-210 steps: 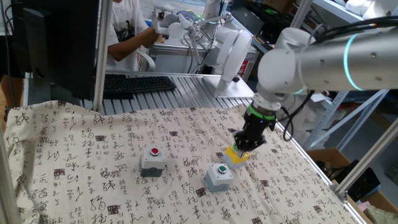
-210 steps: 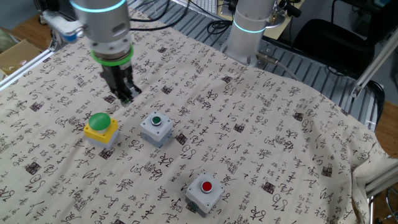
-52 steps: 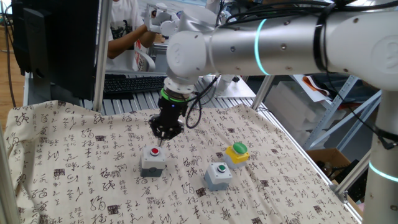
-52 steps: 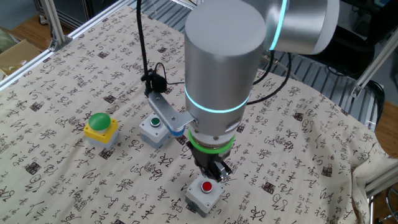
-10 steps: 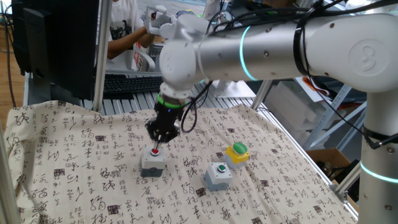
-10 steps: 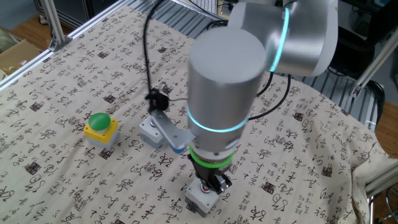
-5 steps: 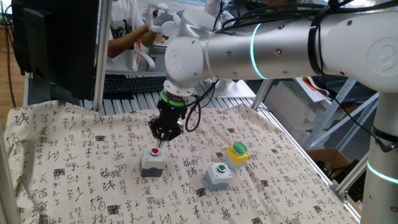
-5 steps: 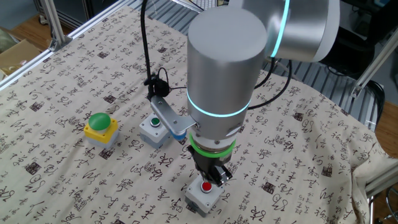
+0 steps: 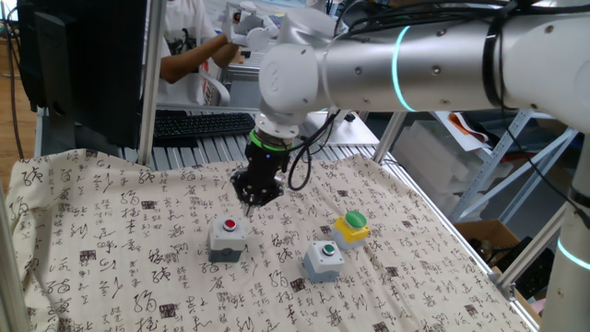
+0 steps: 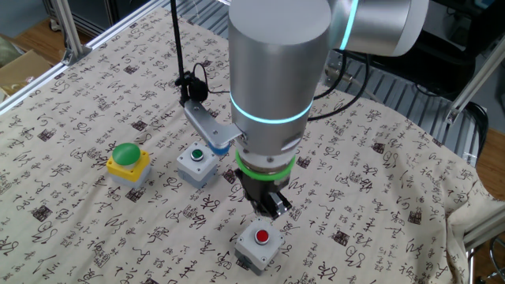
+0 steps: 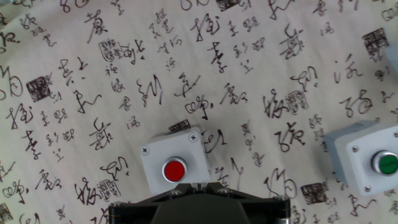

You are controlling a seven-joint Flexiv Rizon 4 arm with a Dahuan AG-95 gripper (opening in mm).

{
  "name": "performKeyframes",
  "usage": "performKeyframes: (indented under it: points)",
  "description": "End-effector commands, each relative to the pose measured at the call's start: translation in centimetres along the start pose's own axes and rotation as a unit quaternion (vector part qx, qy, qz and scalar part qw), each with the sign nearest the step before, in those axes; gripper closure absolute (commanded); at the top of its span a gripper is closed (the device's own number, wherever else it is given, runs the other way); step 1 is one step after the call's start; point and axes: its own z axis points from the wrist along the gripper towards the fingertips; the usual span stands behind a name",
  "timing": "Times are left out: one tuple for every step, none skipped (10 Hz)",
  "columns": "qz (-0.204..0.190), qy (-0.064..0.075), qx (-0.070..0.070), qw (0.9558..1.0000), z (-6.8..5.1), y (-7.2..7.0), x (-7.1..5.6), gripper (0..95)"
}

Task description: Press three buttons from left to right in sequence

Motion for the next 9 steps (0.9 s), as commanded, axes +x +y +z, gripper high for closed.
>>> performKeyframes:
  points:
    - [-0.002,0.000,0.008,1.0000,-0.42,-0.34,0.02,95.0]
    - [-0.004,-0.001,0.009,1.0000,-0.59,-0.61,0.13,95.0]
    - [-0.003,-0.002,0.008,1.0000,-0.60,-0.66,0.16,95.0]
    - [-0.006,-0.002,0.013,0.9999,-0.57,-0.70,0.09,95.0]
    - [-0.006,-0.003,0.014,0.9999,-0.53,-0.73,0.00,95.0]
    - [-0.007,-0.003,0.015,0.9999,-0.49,-0.81,-0.14,95.0]
    - [-0.008,-0.001,0.014,0.9999,-0.51,-0.84,-0.11,95.0]
    - [-0.008,0.000,0.012,0.9999,-0.54,-0.88,-0.06,95.0]
    - [-0.010,-0.002,0.014,0.9998,-0.57,-0.93,-0.02,95.0]
